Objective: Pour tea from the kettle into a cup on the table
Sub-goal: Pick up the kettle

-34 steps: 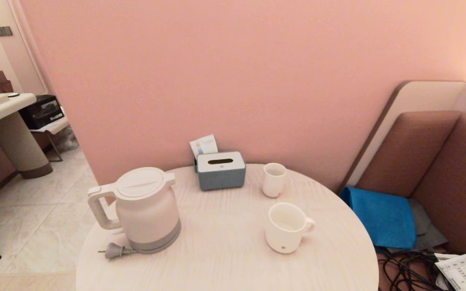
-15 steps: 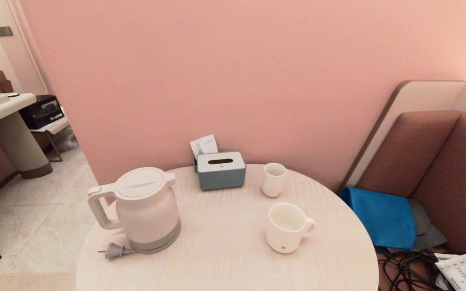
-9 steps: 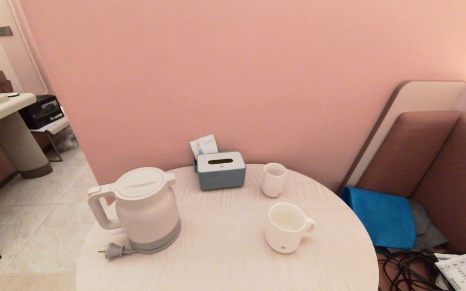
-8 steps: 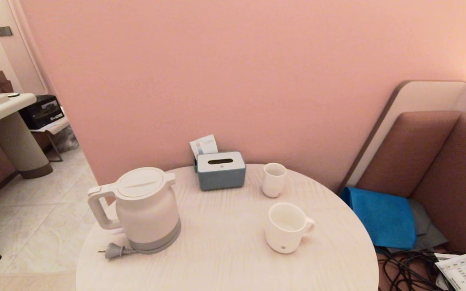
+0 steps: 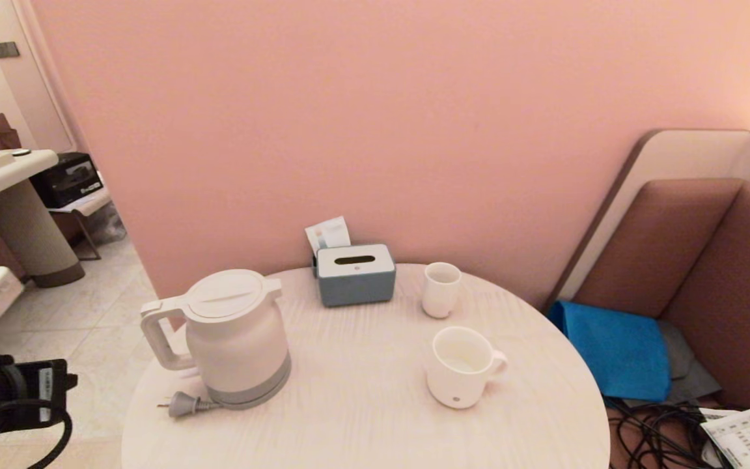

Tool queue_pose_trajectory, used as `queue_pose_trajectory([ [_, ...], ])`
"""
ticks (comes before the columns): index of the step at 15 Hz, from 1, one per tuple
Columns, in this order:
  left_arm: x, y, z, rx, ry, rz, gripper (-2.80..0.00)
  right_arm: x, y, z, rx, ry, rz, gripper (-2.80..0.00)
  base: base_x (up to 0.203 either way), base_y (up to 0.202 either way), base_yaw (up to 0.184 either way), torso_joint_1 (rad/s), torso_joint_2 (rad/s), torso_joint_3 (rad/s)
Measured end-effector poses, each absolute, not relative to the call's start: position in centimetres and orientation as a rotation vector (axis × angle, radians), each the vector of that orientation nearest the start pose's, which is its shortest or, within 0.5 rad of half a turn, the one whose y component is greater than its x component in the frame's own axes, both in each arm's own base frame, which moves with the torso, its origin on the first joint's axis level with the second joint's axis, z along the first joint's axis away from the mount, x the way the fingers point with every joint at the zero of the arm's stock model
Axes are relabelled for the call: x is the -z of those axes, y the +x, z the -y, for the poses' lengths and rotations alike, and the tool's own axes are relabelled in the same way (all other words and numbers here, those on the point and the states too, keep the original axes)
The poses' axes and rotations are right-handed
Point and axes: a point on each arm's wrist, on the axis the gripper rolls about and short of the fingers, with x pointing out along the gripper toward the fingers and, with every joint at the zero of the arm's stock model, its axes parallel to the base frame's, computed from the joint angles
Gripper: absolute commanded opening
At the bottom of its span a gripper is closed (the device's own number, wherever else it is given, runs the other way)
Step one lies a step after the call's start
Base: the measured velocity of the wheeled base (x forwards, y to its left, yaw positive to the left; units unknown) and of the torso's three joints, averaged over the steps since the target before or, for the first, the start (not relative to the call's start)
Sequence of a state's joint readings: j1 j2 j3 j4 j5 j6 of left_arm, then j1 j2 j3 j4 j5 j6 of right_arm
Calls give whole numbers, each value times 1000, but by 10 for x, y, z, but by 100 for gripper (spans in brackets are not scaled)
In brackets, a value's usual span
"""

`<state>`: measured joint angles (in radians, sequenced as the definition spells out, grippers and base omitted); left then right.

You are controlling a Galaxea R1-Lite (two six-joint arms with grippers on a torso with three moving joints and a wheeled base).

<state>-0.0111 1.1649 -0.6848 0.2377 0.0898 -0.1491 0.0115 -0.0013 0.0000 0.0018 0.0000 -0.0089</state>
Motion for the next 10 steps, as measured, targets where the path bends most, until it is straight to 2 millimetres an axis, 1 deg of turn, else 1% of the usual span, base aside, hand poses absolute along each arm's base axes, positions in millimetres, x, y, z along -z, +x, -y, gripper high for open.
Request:
queue_pose_trajectory([
  [2, -176, 164, 0, -121, -124, -778, -280, -75, -23, 0, -11, -9, 0, -280, 0, 0, 0, 0, 0, 0],
  [3, -167, 169, 1, -104, -133, -773, -280, -75, -23, 0, -11, -9, 0, -280, 0, 0, 0, 0, 0, 0],
  [6, -143, 177, 1, -70, -142, -678, -280, -75, -23, 0, -11, -9, 0, -280, 0, 0, 0, 0, 0, 0],
  [8, -136, 179, 2, -35, -152, -600, -280, -75, -23, 0, -11, -9, 0, -280, 0, 0, 0, 0, 0, 0],
  [10, -136, 183, 3, -10, -159, -550, -280, -75, -23, 0, -11, -9, 0, -280, 0, 0, 0, 0, 0, 0],
])
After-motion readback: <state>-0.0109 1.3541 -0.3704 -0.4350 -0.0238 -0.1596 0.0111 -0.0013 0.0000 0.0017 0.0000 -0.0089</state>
